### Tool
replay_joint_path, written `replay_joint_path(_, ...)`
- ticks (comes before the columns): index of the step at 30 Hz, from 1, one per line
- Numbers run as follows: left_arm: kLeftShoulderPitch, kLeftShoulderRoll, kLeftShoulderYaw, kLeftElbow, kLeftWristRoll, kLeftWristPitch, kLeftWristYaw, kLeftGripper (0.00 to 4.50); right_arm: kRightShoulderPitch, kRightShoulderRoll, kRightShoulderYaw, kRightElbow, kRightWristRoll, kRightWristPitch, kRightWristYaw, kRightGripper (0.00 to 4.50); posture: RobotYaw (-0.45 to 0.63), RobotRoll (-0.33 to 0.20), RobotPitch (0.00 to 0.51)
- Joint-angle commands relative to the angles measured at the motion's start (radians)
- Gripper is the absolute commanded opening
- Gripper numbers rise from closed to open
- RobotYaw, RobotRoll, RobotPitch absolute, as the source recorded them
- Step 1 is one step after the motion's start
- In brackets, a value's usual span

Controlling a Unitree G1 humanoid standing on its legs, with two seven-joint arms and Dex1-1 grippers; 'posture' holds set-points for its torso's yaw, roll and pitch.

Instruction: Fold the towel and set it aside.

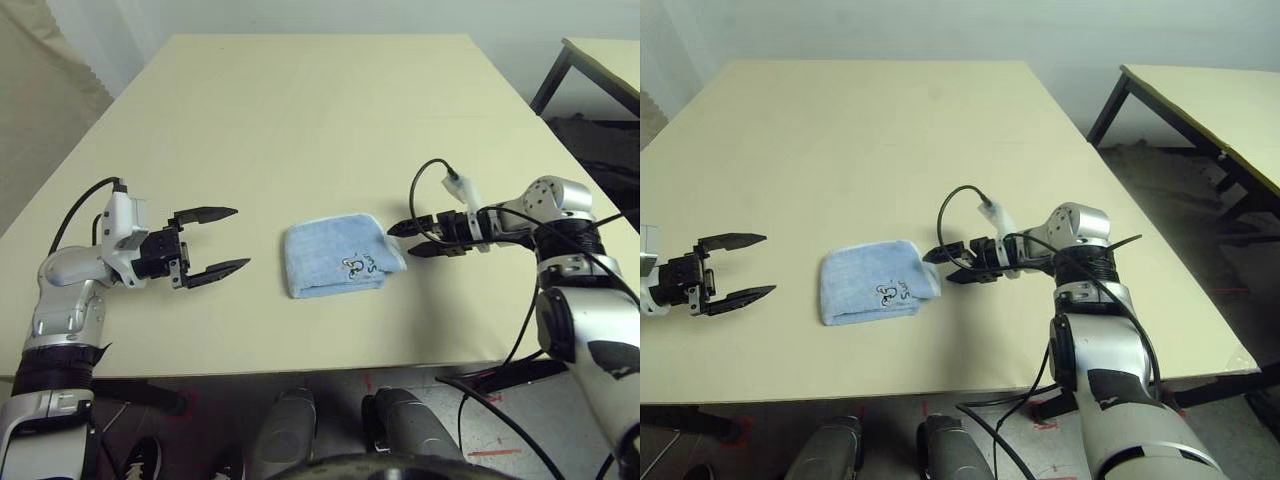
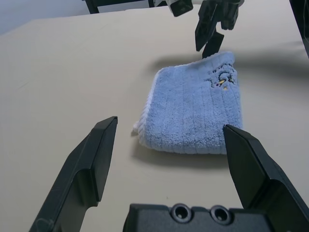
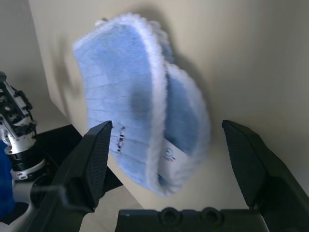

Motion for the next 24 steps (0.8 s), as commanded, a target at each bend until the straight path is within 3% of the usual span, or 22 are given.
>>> replay_joint_path(1,0.000,0.002,-0.004,-0.016,0.011,-0.011,0.001,4.47,0.021,0.069,-0.012,0.035,0.012,0.027,-0.052,4.50,0.12,0.000,0.062)
replay_joint_path(10,0.005,-0.004,-0.010,-0.022,0.013,-0.013,0.003,4.47,0.040,0.161,-0.075,0.012,0.036,0.027,-0.155,4.50,0.12,0.000,0.065)
replay_joint_path(13,0.007,-0.009,-0.013,-0.025,0.015,-0.012,0.007,4.50,0.047,0.187,-0.128,-0.009,0.024,0.027,-0.195,4.01,0.12,0.000,0.068)
replay_joint_path(24,0.008,-0.024,-0.019,-0.021,0.023,-0.019,0.015,4.50,0.050,0.231,-0.280,-0.030,0.025,0.021,-0.297,0.10,0.12,0.000,0.073)
